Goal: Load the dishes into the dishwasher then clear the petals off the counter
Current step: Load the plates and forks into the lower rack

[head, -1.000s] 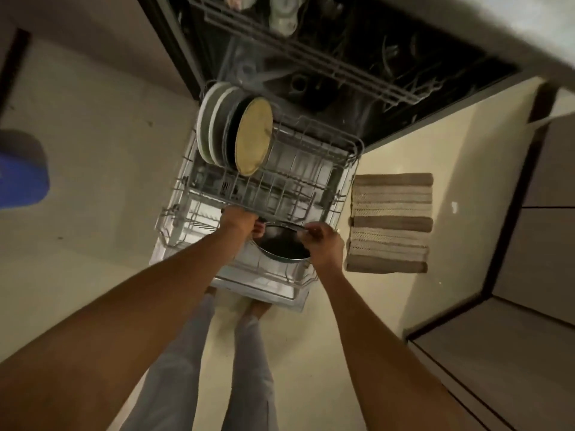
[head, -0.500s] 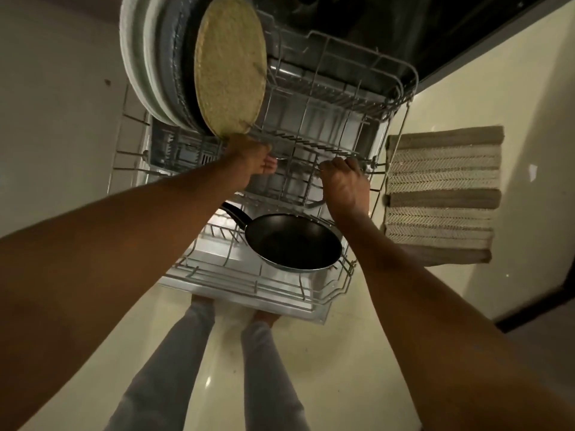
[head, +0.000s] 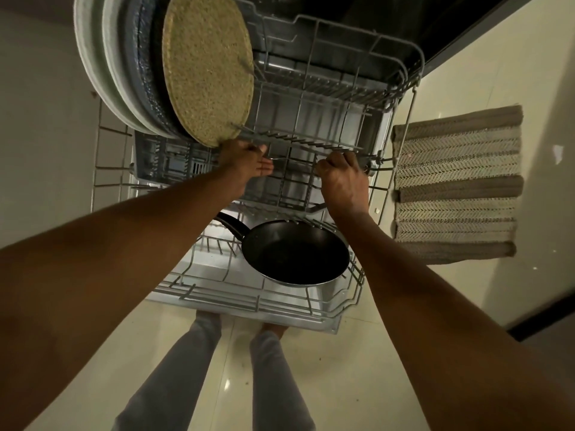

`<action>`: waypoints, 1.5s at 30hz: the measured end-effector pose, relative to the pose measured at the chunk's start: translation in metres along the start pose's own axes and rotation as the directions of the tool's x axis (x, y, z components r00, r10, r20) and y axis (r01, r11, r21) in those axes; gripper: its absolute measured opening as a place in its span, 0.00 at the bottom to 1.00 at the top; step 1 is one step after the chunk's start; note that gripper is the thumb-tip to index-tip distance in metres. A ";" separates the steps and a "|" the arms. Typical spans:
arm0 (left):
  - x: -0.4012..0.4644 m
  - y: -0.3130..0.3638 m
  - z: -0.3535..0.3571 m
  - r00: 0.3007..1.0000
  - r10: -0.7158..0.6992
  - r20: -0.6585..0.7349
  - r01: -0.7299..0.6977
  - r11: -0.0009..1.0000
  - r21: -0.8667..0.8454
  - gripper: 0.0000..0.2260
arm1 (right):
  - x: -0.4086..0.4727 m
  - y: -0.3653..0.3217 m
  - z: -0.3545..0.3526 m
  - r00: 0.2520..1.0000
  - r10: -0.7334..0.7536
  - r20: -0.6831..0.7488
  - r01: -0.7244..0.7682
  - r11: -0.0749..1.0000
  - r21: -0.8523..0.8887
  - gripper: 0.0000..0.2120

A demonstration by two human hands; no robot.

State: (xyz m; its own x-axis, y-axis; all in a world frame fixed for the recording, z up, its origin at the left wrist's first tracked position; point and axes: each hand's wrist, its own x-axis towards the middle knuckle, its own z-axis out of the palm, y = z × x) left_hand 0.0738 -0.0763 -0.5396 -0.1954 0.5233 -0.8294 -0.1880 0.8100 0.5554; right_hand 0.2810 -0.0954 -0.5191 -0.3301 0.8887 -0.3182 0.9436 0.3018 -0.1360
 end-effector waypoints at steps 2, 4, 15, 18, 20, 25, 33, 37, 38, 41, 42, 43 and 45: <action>0.002 -0.002 0.000 1.000 0.007 0.000 -0.007 1.000 -0.010 0.08 | 0.000 -0.001 0.003 1.000 0.009 -0.020 -0.008 1.000 0.022 0.17; 0.004 -0.002 0.000 1.000 0.014 -0.001 -0.014 1.000 -0.011 0.08 | -0.002 -0.002 0.006 0.999 0.015 -0.032 -0.014 0.999 0.039 0.19; 0.011 -0.005 0.006 0.999 -0.024 -0.048 0.023 1.000 -0.009 0.10 | -0.001 -0.007 0.006 0.996 0.092 -0.005 -0.091 0.990 0.105 0.16; 0.002 -0.009 0.001 0.999 -0.017 -0.043 0.017 1.000 0.003 0.05 | 0.001 -0.009 -0.002 0.996 0.076 0.039 -0.079 0.991 0.107 0.19; -0.004 -0.010 -0.002 0.999 -0.027 -0.035 0.028 0.999 0.017 0.10 | -0.002 -0.009 -0.008 0.995 0.068 0.079 -0.076 0.991 0.109 0.23; -0.036 -0.008 -0.018 0.997 -0.015 -0.071 0.030 0.978 0.204 0.13 | -0.031 -0.012 -0.035 0.991 0.090 0.100 -0.104 0.984 0.148 0.28; -0.166 0.026 -0.049 0.920 0.252 0.301 -0.376 0.351 0.857 0.05 | -0.092 -0.035 -0.112 0.992 0.095 0.082 -0.110 0.973 0.202 0.15; -0.193 0.040 -0.046 0.858 0.251 0.448 -0.481 0.088 0.872 0.05 | -0.094 -0.043 -0.133 0.978 0.209 0.016 -0.205 0.942 0.266 0.09; -0.191 0.040 -0.044 0.844 0.260 0.469 -0.493 0.032 0.870 0.07 | -0.091 -0.043 -0.133 0.974 0.229 -0.004 -0.219 0.938 0.269 0.09; -0.165 0.036 -0.041 0.790 0.251 0.559 -0.500 -0.265 0.825 0.13 | -0.078 -0.036 -0.113 0.967 0.254 0.010 -0.248 0.935 0.254 0.08; -0.151 0.033 -0.041 0.756 0.253 0.603 -0.498 -0.375 0.782 0.13 | -0.072 -0.032 -0.101 0.968 0.247 0.036 -0.249 0.943 0.223 0.09; -0.136 0.029 -0.041 0.719 0.250 0.649 -0.490 -0.480 0.728 0.14 | -0.066 -0.028 -0.089 0.970 0.236 0.053 -0.241 0.954 0.176 0.10; -0.106 0.023 -0.039 0.682 0.238 0.692 -0.442 -0.620 0.649 0.16 | -0.052 -0.019 -0.064 0.976 0.214 0.038 -0.216 0.973 0.079 0.13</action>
State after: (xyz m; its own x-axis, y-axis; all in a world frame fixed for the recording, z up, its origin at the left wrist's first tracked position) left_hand 0.0525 -0.1233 -0.4369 0.4878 0.7326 -0.4747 0.8272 -0.5617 -0.0167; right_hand 0.2814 -0.1250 -0.4400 -0.1215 0.9188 -0.3755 0.9877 0.0744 -0.1375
